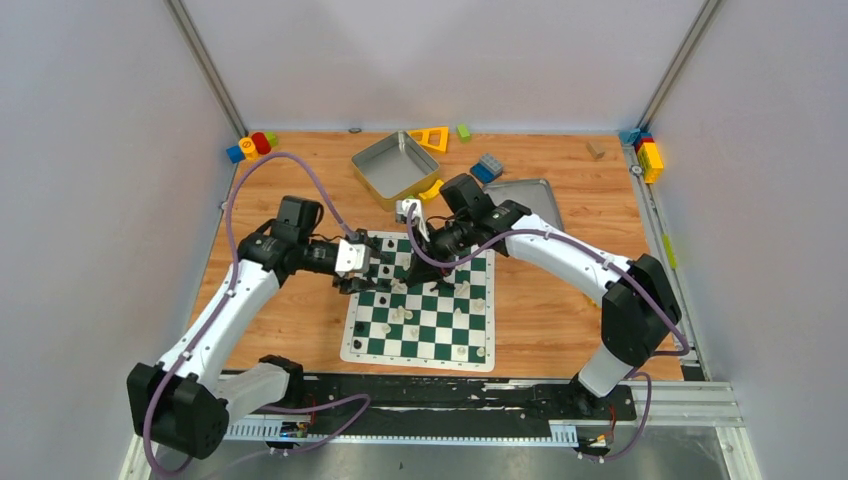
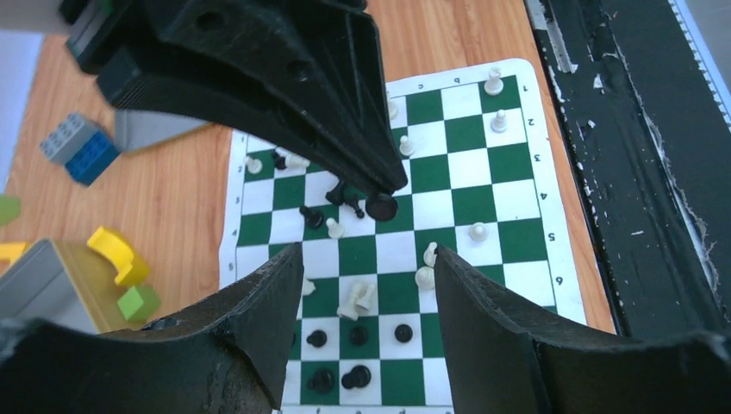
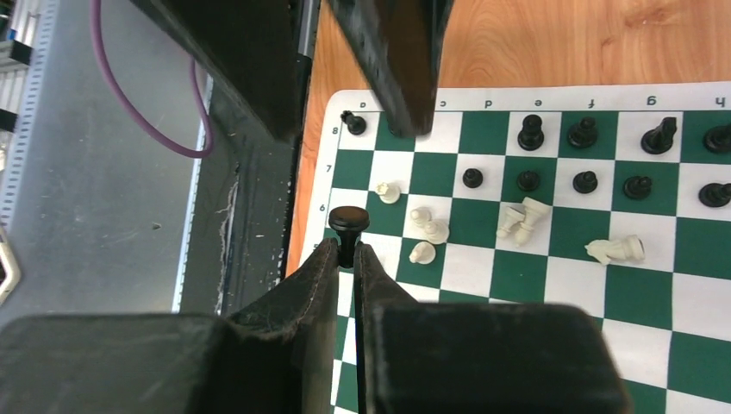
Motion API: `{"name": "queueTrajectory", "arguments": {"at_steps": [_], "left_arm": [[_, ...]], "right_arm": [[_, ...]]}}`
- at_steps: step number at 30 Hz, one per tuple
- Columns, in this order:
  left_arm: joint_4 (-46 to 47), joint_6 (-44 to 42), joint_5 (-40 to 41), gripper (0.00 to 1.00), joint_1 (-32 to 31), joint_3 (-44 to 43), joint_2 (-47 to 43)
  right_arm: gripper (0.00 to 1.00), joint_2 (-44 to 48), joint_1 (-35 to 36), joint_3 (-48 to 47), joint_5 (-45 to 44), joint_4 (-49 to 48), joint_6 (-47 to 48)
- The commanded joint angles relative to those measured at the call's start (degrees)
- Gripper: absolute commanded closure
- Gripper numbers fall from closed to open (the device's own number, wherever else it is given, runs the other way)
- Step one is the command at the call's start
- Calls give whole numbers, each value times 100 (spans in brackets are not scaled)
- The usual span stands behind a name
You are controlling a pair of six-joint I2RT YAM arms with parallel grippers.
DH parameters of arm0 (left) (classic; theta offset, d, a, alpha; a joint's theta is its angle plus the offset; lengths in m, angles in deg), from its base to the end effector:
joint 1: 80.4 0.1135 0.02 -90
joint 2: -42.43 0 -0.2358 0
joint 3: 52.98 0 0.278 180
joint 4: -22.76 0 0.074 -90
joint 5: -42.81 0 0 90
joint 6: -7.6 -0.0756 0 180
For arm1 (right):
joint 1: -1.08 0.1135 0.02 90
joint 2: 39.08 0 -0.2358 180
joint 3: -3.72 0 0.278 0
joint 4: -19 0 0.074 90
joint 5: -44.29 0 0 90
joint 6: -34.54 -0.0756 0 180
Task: Set up the chess pieces on the board
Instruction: Place the chess piece on the chessboard.
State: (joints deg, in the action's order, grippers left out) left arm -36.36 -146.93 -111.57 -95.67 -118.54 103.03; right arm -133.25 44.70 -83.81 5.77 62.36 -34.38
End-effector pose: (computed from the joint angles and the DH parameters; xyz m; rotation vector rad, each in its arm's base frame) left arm 0.2171 -0.1299 0.2565 1.5895 1.2686 -0.8718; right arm 0.2423 0.3126 0.2238 -1.5977 1.7557 1.2718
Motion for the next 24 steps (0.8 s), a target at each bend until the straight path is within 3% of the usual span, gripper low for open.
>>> {"name": "queueTrajectory", "arguments": {"at_steps": [1, 13, 24], "left_arm": [[595, -82, 375, 36, -537, -236, 288], [1129, 55, 786, 40, -1204, -152, 601], [949, 25, 897, 55, -1312, -147, 535]], "right_arm": [[100, -30, -105, -283, 605, 109, -85], [100, -121, -196, -316, 730, 113, -156], [100, -163, -239, -368, 760, 110, -192]]}}
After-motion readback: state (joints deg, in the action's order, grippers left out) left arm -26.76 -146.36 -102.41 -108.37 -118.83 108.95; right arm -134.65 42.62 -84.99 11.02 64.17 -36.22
